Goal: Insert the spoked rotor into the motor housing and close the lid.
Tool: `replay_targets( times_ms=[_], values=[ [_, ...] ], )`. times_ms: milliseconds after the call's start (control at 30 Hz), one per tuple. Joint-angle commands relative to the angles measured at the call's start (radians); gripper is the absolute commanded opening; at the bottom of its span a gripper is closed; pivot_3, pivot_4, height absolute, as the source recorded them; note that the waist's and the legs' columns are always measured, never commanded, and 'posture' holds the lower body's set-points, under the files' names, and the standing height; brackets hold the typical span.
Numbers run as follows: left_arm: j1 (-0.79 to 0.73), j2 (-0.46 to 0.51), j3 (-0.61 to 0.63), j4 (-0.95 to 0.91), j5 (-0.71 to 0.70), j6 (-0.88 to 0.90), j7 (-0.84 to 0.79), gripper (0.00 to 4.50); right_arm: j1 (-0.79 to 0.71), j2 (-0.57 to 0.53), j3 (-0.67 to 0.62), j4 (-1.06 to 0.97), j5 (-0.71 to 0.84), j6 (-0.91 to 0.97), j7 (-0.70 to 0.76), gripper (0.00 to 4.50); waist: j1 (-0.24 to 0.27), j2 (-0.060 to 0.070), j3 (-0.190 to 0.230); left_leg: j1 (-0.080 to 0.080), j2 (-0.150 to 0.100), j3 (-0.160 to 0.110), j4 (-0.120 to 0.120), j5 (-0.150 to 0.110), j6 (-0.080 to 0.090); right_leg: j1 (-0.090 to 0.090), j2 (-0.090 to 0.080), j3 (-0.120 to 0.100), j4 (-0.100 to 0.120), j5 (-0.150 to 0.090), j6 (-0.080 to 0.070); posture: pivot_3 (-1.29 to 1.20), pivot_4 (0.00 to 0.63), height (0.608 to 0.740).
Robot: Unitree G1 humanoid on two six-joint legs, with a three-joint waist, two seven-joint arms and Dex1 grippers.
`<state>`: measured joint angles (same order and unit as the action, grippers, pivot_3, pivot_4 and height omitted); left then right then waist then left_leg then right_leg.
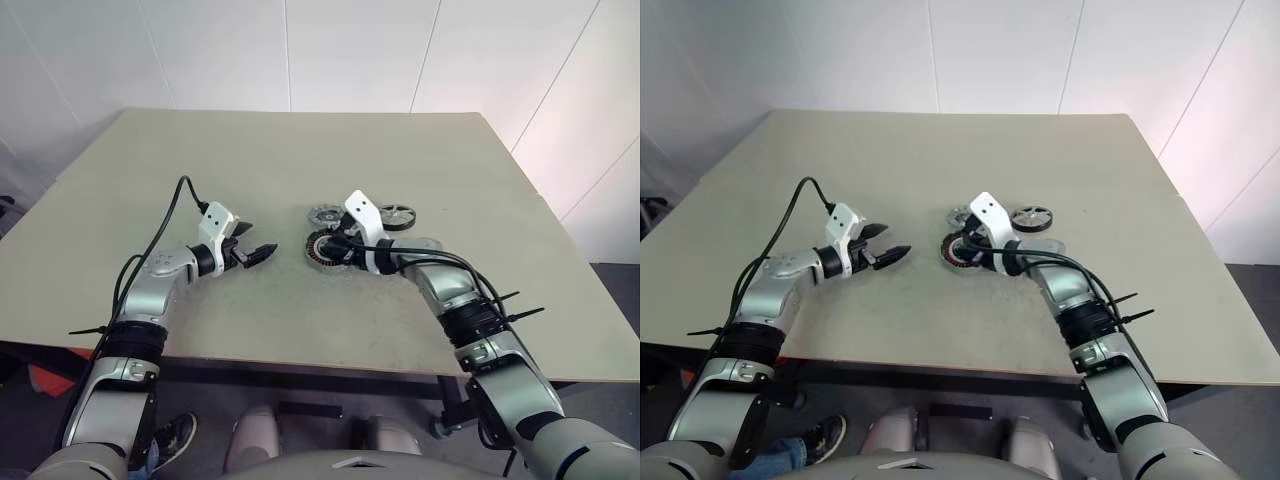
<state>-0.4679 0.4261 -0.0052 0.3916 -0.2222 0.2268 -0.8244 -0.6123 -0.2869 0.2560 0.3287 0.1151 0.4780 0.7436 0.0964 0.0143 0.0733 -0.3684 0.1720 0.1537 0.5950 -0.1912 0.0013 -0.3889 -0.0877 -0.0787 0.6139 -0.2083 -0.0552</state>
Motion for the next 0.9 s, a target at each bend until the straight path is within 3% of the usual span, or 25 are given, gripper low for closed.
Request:
replay_targets(
  times_ms=[33, 100, 200, 300, 567, 900],
  values=[
    [-0.027, 0.009, 0.016, -0.023, -0.003, -0.019, 0.001, 4.50, -0.003, -0.011, -0.017, -0.052, -0.005, -0.023, 0.001, 3.03, 0.000, 0.000, 0.000, 0.000, 0.000, 0.000, 0.000, 0.000, 0.000, 0.000, 0.000, 0.000, 0.000, 0.000, 0.000, 0.00, 0.000, 0.740],
    [-0.027, 0.007, 0.014, -0.020, -0.001, -0.021, 0.001, 4.50, -0.004, -0.013, -0.026, -0.073, 0.003, -0.020, 0.001, 3.69, 0.000, 0.000, 0.000, 0.000, 0.000, 0.000, 0.000, 0.000, 0.000, 0.000, 0.000, 0.000, 0.000, 0.000, 0.000, 0.00, 0.000, 0.740],
    [-0.031, 0.002, 0.010, -0.014, 0.001, -0.023, 0.001, 4.50, -0.011, -0.014, -0.039, -0.084, 0.010, -0.009, -0.002, 3.69, 0.000, 0.000, 0.000, 0.000, 0.000, 0.000, 0.000, 0.000, 0.000, -0.001, 0.000, 0.000, 0.000, 0.000, 0.000, 0.00, 0.000, 0.740],
    [-0.032, 0.001, 0.009, -0.011, 0.003, -0.025, 0.000, 4.50, -0.009, -0.013, -0.048, -0.089, 0.013, -0.009, -0.002, 2.99, -0.001, 0.000, 0.000, -0.001, 0.000, 0.000, 0.000, 0.000, 0.000, -0.001, 0.000, 0.000, 0.000, 0.000, 0.000, 0.00, 0.000, 0.740],
    [-0.027, -0.001, 0.007, -0.019, 0.005, -0.025, 0.001, 4.50, 0.004, -0.013, -0.043, -0.113, 0.015, -0.003, 0.009, 0.03, -0.001, 0.000, 0.000, -0.001, 0.000, 0.000, 0.000, 0.000, 0.000, -0.001, 0.000, 0.000, 0.000, 0.000, 0.000, 0.00, 0.000, 0.740],
    [-0.023, 0.000, 0.006, -0.016, 0.009, -0.029, 0.002, 4.50, 0.069, 0.015, 0.052, -0.091, -0.045, 0.061, -0.016, 0.03, -0.001, -0.001, 0.000, 0.000, 0.000, 0.000, 0.000, 0.000, 0.000, -0.001, 0.000, 0.000, 0.000, 0.000, 0.000, 0.00, 0.000, 0.740]
  ],
)
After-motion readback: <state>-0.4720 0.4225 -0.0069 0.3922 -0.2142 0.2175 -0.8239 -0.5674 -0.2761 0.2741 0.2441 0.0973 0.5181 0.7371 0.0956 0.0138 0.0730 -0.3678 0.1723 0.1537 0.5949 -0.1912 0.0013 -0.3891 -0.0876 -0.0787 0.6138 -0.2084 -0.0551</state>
